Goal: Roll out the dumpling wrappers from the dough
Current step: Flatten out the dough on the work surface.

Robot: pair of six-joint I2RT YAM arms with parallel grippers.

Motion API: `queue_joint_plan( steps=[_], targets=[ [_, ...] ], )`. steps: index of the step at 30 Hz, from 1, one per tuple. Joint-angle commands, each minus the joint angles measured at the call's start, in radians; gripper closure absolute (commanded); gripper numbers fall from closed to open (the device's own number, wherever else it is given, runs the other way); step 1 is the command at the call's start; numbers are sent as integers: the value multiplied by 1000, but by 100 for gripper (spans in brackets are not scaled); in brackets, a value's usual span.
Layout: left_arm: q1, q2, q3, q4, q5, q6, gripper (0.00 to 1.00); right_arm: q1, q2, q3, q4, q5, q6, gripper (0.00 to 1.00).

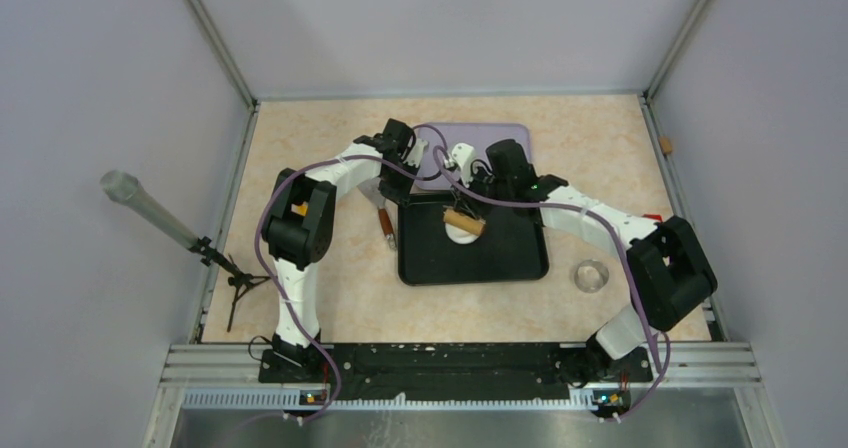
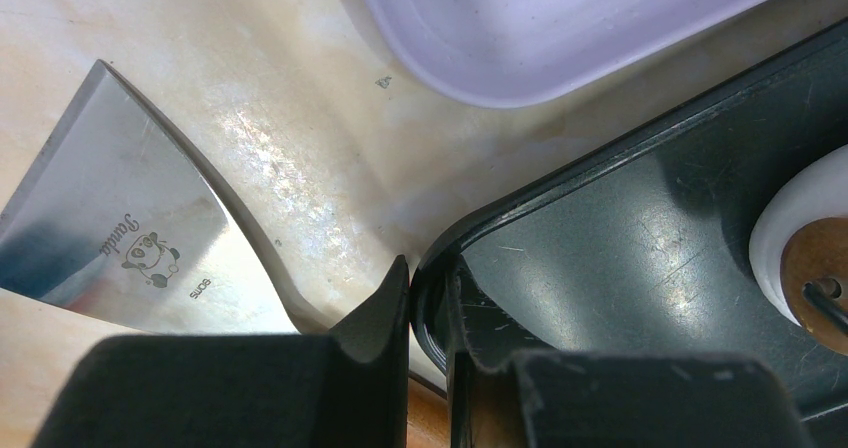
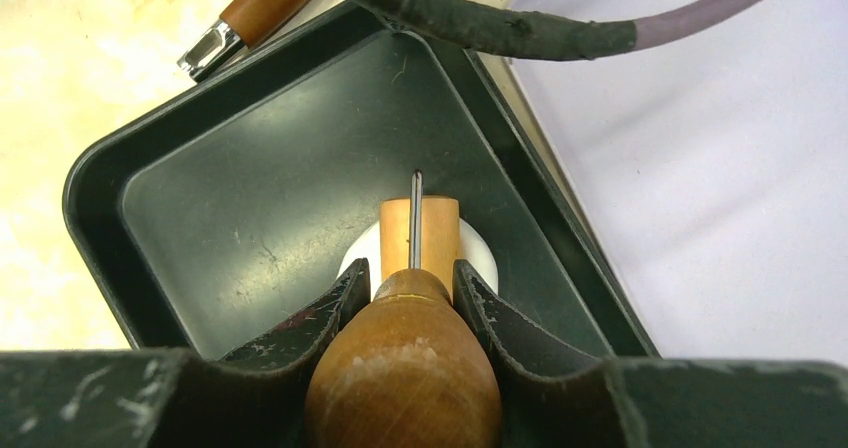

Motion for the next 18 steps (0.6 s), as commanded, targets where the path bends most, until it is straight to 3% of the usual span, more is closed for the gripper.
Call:
queue_joint_plan(
  steps=[1, 18],
  targets=[
    [-1, 41, 5, 45, -62, -21, 100, 64, 87, -101, -294, -126, -5, 100],
    [-4, 41, 5, 45, -66, -20, 100, 72, 30, -144, -361, -184, -132, 100]
  ],
)
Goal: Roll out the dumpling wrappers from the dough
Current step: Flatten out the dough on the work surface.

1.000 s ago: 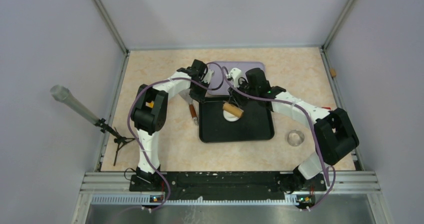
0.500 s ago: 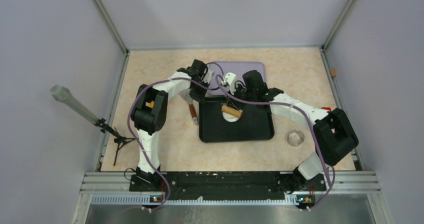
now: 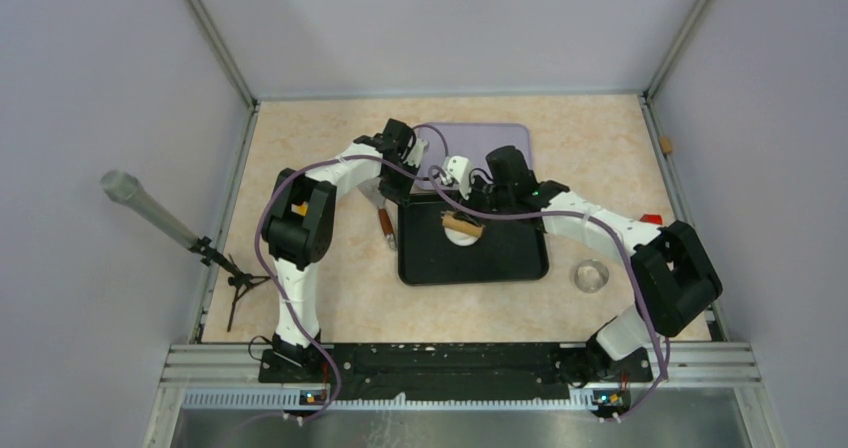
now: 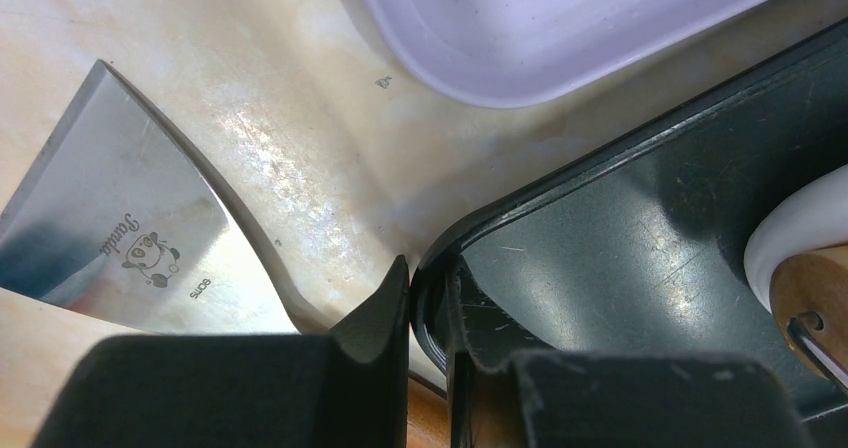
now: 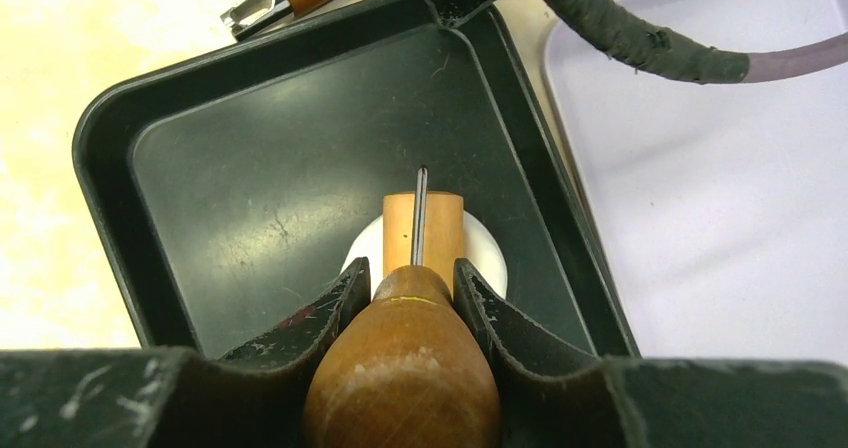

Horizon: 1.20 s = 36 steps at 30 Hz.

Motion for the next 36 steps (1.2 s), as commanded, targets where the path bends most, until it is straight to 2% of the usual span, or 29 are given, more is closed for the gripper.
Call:
queue_joint_plan(
  steps=[1, 36],
  targets=[
    [-3, 42, 5, 46, -64, -21, 100, 49, 57, -104, -363, -135, 15, 100],
    [-6, 41, 6, 46, -74, -20, 100, 51, 44, -135, -440, -194, -92, 100]
  ],
)
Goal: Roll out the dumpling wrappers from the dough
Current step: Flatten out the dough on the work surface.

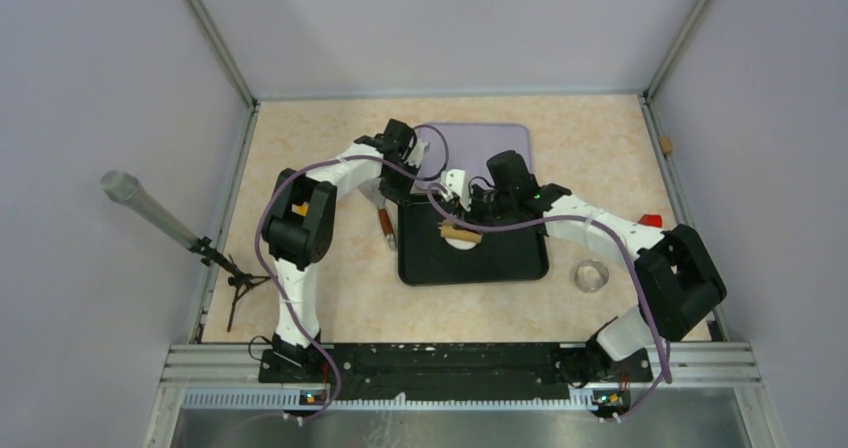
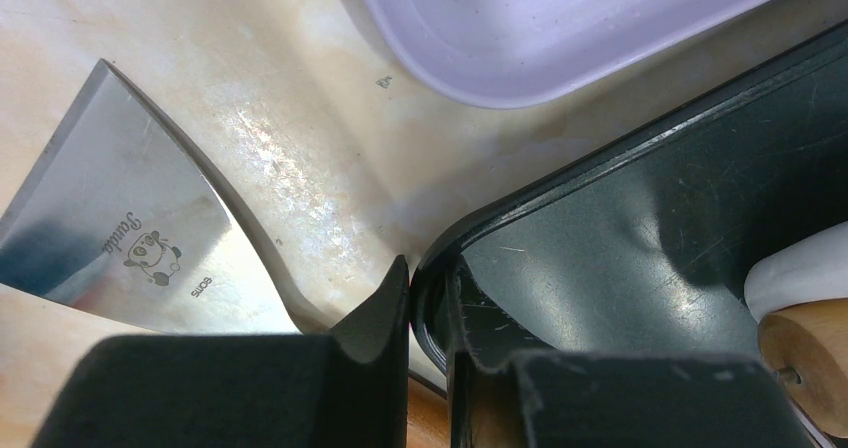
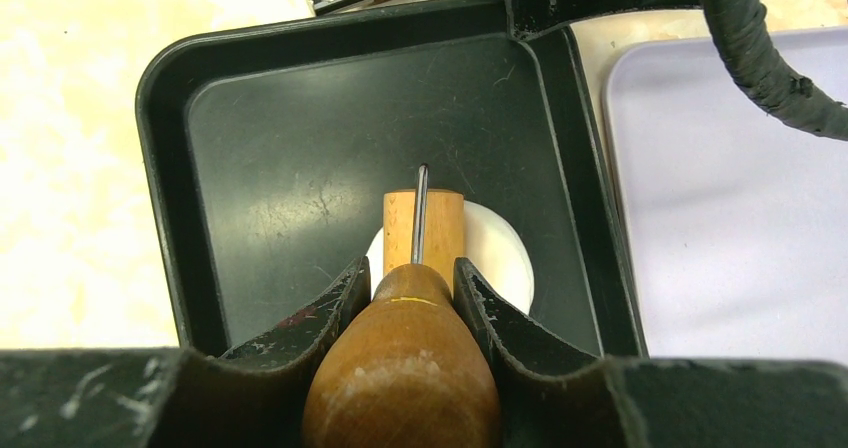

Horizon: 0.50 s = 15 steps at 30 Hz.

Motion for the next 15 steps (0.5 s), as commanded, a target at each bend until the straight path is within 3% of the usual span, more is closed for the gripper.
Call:
queue_joint_plan(
  steps=[1, 15],
  targets=[
    [-2, 41, 6, 46, -64, -19, 100, 45, 73, -105, -394, -92, 61, 100],
    [-3, 41, 6, 44, -64, -19, 100, 44, 73, -108, -397, -97, 56, 100]
  ],
)
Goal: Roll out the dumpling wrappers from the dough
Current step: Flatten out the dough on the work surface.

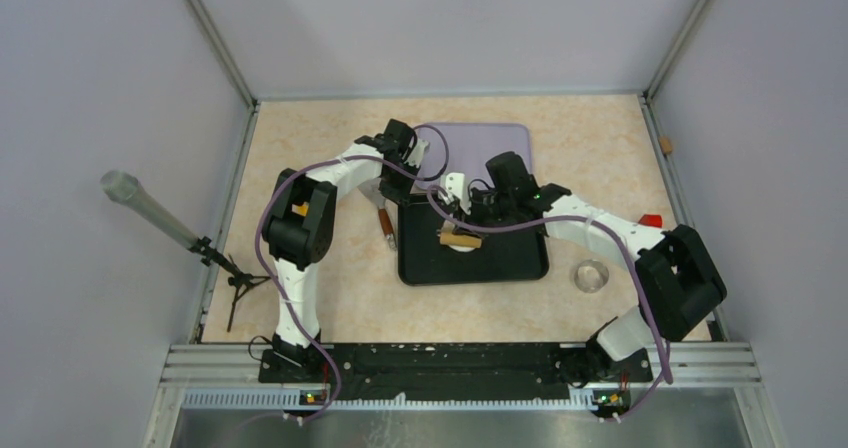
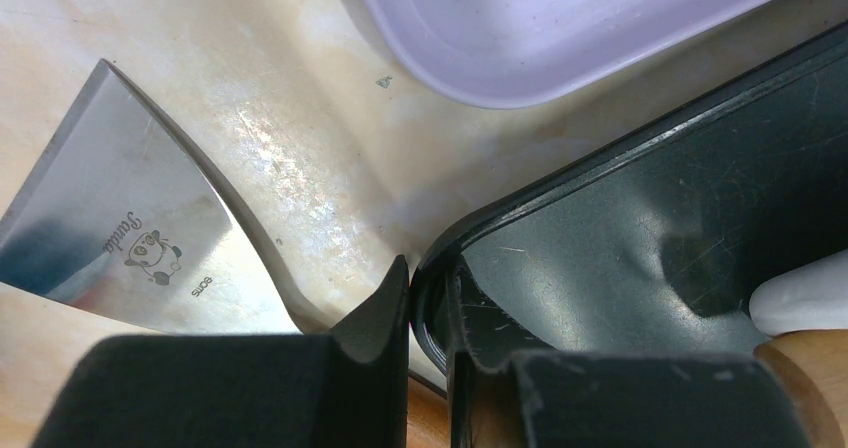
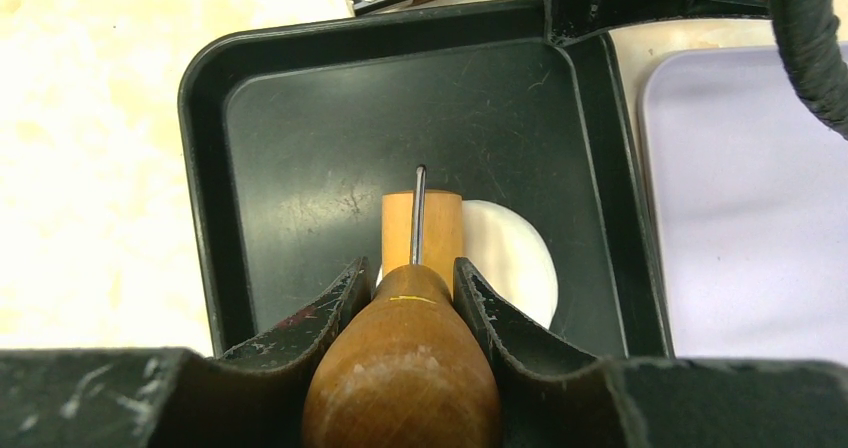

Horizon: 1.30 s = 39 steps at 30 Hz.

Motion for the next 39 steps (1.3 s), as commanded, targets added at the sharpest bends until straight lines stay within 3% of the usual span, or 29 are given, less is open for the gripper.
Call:
queue_joint_plan(
  steps=[1, 12, 17, 21, 26, 33, 39],
  targets=[
    [-1, 41, 7, 44, -59, -18, 100, 43, 75, -109, -359, -51, 71, 100],
    [-2, 42, 6, 44, -59, -18, 100, 42, 60, -103, -350, -46, 77, 100],
    [-2, 40, 6, 44, -62, -21, 100, 22, -19, -47, -354, -97, 126, 100],
    [-1, 39, 5, 46, -65, -22, 100, -56, -95, 36, -306, -161, 247, 100],
    [-2, 40, 5, 46, -64, -22, 100, -165, -142, 74, -125, -221, 490, 100],
    [-1, 40, 5, 45, -64, -21, 100, -192, -146, 49, 132, -79, 834, 100],
    [-2, 42, 6, 46, -65, -21, 100, -192, -94, 43, 250, 107, 975, 100]
  ],
)
